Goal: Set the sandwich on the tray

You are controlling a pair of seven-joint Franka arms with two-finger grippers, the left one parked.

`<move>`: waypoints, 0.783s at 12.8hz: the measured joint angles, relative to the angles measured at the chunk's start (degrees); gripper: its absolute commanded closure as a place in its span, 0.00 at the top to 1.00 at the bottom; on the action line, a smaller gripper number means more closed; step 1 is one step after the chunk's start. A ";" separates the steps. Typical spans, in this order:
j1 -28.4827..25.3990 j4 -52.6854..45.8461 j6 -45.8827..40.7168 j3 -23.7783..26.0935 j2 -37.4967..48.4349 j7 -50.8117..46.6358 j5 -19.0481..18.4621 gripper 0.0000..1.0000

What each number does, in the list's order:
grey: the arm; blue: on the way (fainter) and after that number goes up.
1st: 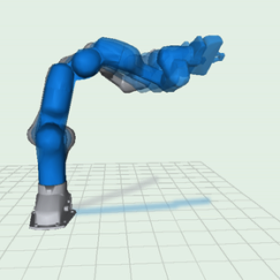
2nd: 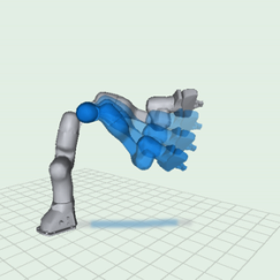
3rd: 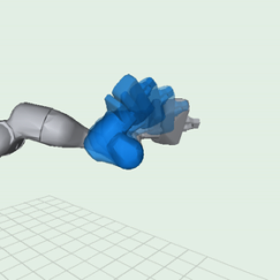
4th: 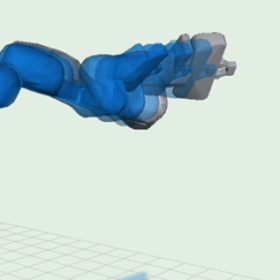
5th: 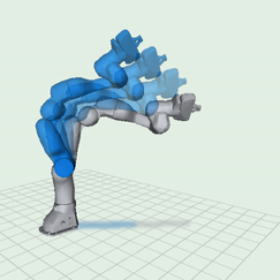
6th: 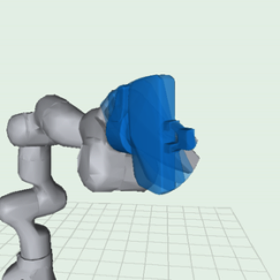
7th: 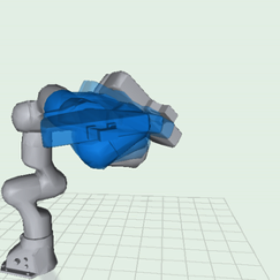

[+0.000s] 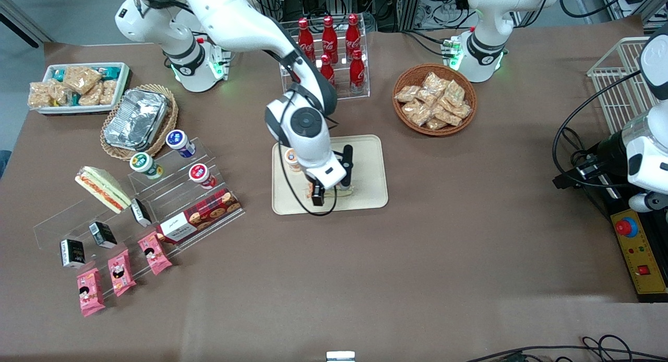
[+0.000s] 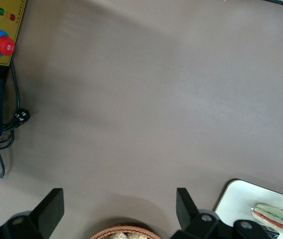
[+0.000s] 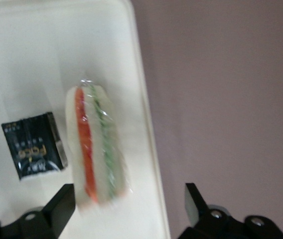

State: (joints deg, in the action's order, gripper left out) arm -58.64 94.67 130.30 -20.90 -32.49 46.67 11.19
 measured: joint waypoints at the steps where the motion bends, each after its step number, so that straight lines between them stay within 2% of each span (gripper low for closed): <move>1: 0.17 -0.28 -3.41 -2.38 3.16 0.01 0.00 0.99; 4: 0.96 -0.41 -12.23 -9.88 11.93 -0.44 0.01 0.99; 7: 1.30 -0.29 -17.68 -17.43 17.22 -2.75 0.02 0.99; 9: 2.73 -0.61 -21.54 -21.10 19.43 -11.37 -0.09 0.99; 10: 5.27 -1.09 -23.05 -21.40 20.55 -15.23 -0.26 0.99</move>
State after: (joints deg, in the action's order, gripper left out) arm -53.36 93.57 107.25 -42.30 -11.93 31.44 10.93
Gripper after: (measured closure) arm 0.004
